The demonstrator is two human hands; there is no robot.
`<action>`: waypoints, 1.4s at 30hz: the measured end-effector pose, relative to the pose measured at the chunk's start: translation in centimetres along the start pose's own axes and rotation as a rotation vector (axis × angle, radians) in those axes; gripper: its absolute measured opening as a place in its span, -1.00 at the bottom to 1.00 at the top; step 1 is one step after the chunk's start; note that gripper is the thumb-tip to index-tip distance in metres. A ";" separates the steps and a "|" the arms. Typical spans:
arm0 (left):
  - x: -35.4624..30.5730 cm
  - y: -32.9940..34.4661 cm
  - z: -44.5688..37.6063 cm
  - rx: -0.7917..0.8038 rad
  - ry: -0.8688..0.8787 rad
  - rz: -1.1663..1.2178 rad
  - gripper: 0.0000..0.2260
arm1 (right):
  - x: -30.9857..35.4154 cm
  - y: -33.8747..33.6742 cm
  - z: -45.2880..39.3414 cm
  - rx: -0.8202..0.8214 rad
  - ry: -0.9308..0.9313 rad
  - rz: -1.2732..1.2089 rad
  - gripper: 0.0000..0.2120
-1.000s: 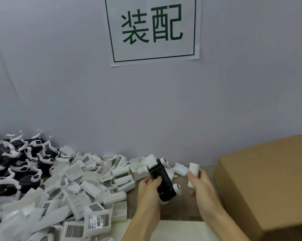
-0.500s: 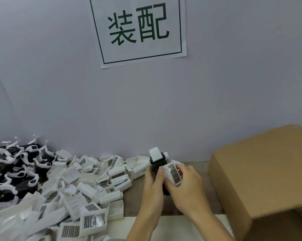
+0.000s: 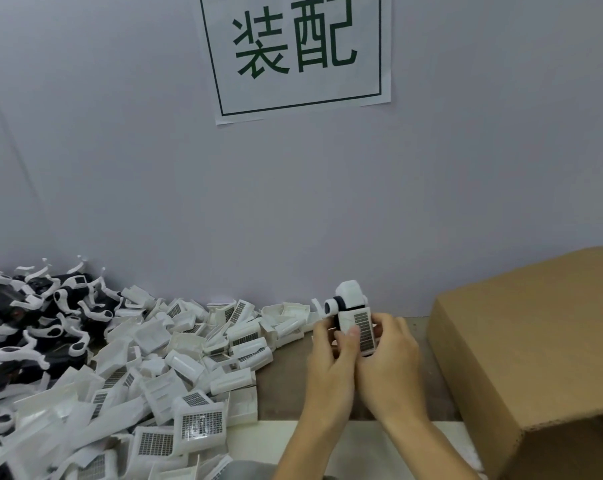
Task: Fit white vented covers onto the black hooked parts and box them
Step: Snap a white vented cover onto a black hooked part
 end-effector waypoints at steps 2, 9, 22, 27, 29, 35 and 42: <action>-0.2 -0.3 -0.1 -0.025 0.029 -0.022 -0.86 | 0.1 0.1 0.1 0.011 -0.013 -0.012 -0.65; 0.3 -1.7 -0.2 -0.142 -0.030 0.008 -0.89 | -0.2 1.2 0.3 0.125 -0.001 0.024 -0.69; 1.0 -1.9 -0.2 -0.099 -0.114 0.120 -0.84 | -1.0 2.1 0.2 0.530 0.290 -0.490 -0.73; 1.0 -2.2 -0.2 -0.116 -0.072 0.046 -0.85 | -1.0 2.6 0.6 0.633 0.383 -0.596 -0.73; 1.0 -2.2 -0.4 -0.106 -0.060 0.019 -0.85 | -0.9 2.6 0.6 0.649 0.390 -0.650 -0.74; 0.7 -2.2 -0.4 -0.084 -0.007 -0.121 -0.80 | -1.3 2.3 0.1 0.555 0.342 -0.596 -0.76; 1.3 -1.9 0.0 -0.067 -0.108 -0.101 -0.78 | -0.6 1.2 0.1 0.215 0.075 -0.152 -0.78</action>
Point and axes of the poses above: each hand's wrist, its own z-axis away from the middle knuckle, its own y-axis out of the palm, x = y × z, the point moved 6 cm from there along -z, towards the middle knuckle, and after that the axes turned 15 degrees about y, right-handed, at the moved point
